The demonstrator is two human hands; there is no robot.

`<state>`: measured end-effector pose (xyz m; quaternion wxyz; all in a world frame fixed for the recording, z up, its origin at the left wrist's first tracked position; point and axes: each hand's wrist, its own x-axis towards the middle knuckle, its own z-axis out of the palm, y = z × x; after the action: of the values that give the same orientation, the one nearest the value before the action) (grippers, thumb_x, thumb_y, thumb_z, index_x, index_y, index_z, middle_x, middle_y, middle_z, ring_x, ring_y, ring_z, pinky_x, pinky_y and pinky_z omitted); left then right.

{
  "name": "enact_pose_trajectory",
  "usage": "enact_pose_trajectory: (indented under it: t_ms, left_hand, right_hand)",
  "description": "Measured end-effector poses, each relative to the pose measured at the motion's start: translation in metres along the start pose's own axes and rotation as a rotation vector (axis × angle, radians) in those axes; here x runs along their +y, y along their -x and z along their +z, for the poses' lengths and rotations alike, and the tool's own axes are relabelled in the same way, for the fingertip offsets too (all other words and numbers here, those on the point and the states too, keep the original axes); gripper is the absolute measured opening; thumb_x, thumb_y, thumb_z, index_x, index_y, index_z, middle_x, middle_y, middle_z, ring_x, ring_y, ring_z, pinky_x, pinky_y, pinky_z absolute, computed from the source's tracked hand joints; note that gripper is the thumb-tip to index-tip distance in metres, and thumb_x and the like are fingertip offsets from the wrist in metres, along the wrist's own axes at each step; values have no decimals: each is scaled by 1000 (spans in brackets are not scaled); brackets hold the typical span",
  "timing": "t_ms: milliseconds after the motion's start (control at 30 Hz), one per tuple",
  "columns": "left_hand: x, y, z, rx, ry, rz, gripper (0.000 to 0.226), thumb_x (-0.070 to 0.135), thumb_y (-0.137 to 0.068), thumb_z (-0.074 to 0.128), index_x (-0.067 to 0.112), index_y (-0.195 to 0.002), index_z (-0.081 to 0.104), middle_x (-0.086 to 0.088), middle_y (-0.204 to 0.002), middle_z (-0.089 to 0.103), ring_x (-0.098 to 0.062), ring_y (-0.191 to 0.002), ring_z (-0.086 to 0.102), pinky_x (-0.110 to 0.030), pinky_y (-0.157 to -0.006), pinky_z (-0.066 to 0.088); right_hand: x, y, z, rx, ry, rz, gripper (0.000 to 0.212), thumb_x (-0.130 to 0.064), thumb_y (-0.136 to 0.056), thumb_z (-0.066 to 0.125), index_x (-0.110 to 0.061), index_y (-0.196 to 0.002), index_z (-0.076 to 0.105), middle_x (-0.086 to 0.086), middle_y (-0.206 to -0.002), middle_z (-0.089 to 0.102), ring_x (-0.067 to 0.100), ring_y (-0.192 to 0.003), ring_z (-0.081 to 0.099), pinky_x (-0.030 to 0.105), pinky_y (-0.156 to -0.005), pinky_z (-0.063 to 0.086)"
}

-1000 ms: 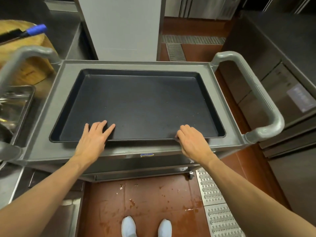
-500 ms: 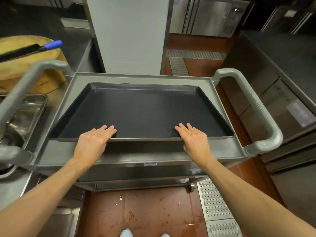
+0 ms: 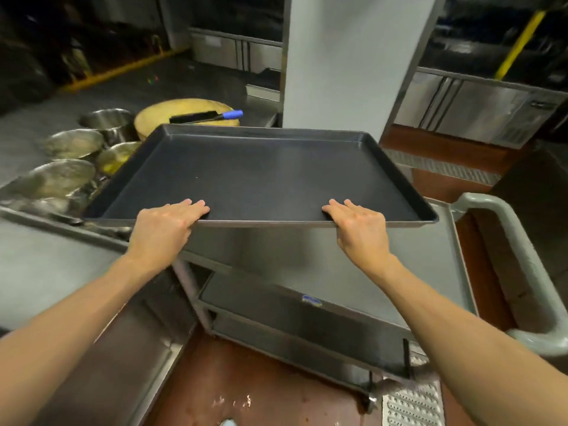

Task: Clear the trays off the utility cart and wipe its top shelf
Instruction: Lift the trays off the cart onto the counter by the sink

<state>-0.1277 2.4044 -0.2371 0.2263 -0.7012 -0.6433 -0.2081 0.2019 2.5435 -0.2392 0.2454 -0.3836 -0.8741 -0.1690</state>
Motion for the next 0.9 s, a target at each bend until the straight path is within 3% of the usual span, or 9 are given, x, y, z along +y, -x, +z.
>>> enact_pose_trajectory:
  t_ms: [267, 333, 400, 467, 567, 800, 900]
  left_hand:
    - [-35, 130, -135, 18, -234, -270, 33, -1, -71, 75, 11, -102, 75, -6, -101, 76, -32, -92, 72, -40, -59, 59]
    - [-42, 170, -171, 23, -300, -335, 29, 4, -75, 65, 13, -101, 75, -4, -101, 76, -30, -92, 72, -39, -55, 58]
    - [-47, 213, -207, 0, -370, -410, 31, -1, -75, 68, 13, -101, 75, -4, -101, 76, -30, -92, 72, -41, -53, 58]
    - [-49, 256, -243, -27, -425, -499, 40, -7, -69, 75, 13, -103, 75, -7, -101, 76, -31, -92, 72, -42, -54, 58]
    - [-49, 326, -295, -18, -521, -593, 37, -2, -72, 61, 14, -103, 74, -6, -101, 76, -30, -93, 72, -41, -52, 57]
    - [-39, 467, -389, -45, -631, -787, 29, 12, -84, 54, 26, -109, 57, -7, -83, 74, -30, -76, 73, -40, -44, 53]
    - [-33, 511, -407, -38, -646, -848, 29, 15, -82, 54, 23, -109, 64, -6, -88, 76, -30, -81, 74, -38, -47, 54]
  right_hand:
    - [-127, -47, -21, 94, -228, -289, 33, 12, -73, 67, -15, -92, 70, 1, -81, 72, 27, -66, 67, 34, -52, 54]
    - [-170, -52, -27, 105, -284, -368, 38, 13, -69, 70, -15, -95, 71, 1, -84, 73, 27, -70, 69, 35, -54, 56]
    - [-218, -55, -38, 131, -347, -446, 41, 13, -65, 74, -14, -96, 72, 3, -91, 76, 30, -77, 73, 36, -56, 58]
    - [-270, -55, -53, 171, -404, -521, 40, 16, -65, 69, -12, -93, 73, 5, -86, 76, 32, -74, 72, 33, -51, 55]
    - [-350, -49, -76, 208, -465, -628, 40, 16, -61, 67, -14, -86, 73, 3, -71, 70, 30, -65, 70, 27, -43, 43]
    - [-509, -8, -119, 213, -628, -821, 40, 13, -56, 78, -15, -84, 73, 1, -64, 65, 25, -59, 67, 27, -41, 43]
    - [-556, 11, -123, 147, -665, -876, 42, 15, -55, 79, -15, -84, 73, 1, -64, 66, 25, -60, 68, 29, -41, 49]
